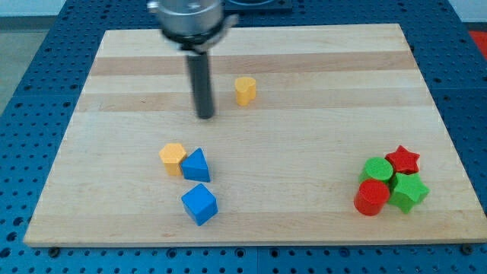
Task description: Separate blue triangle and the yellow hexagon
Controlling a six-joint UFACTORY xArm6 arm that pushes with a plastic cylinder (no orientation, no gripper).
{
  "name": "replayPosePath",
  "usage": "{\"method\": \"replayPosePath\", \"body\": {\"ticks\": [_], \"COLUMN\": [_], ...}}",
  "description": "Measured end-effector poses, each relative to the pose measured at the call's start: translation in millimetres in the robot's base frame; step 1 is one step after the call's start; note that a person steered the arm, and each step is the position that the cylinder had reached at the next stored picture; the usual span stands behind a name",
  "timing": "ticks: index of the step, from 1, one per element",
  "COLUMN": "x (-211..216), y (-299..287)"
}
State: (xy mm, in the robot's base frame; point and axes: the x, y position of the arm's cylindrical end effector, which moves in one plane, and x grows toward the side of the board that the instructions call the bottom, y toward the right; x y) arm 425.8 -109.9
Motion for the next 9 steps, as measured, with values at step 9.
{"method": "replayPosePath", "body": {"ticks": [9], "x": [20.6], "y": [-5.1]}}
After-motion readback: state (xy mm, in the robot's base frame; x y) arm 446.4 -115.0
